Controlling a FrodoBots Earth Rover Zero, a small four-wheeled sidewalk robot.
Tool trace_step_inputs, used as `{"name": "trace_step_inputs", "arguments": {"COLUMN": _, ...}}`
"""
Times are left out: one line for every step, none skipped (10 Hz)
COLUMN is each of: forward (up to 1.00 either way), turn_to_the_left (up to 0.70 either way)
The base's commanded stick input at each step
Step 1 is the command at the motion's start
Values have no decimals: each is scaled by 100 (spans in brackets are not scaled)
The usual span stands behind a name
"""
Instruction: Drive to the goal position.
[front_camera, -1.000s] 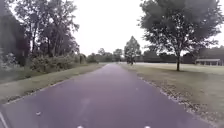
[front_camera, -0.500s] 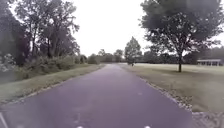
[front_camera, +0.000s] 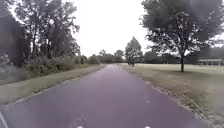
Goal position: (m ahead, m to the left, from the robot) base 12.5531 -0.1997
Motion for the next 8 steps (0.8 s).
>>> {"name": "trace_step_inputs", "arguments": {"forward": 70, "turn_to_the_left": 0}}
{"name": "trace_step_inputs", "arguments": {"forward": 70, "turn_to_the_left": 0}}
{"name": "trace_step_inputs", "arguments": {"forward": 70, "turn_to_the_left": 0}}
{"name": "trace_step_inputs", "arguments": {"forward": 70, "turn_to_the_left": 0}}
{"name": "trace_step_inputs", "arguments": {"forward": 70, "turn_to_the_left": 0}}
{"name": "trace_step_inputs", "arguments": {"forward": 70, "turn_to_the_left": 0}}
{"name": "trace_step_inputs", "arguments": {"forward": 70, "turn_to_the_left": 0}}
{"name": "trace_step_inputs", "arguments": {"forward": 70, "turn_to_the_left": 0}}
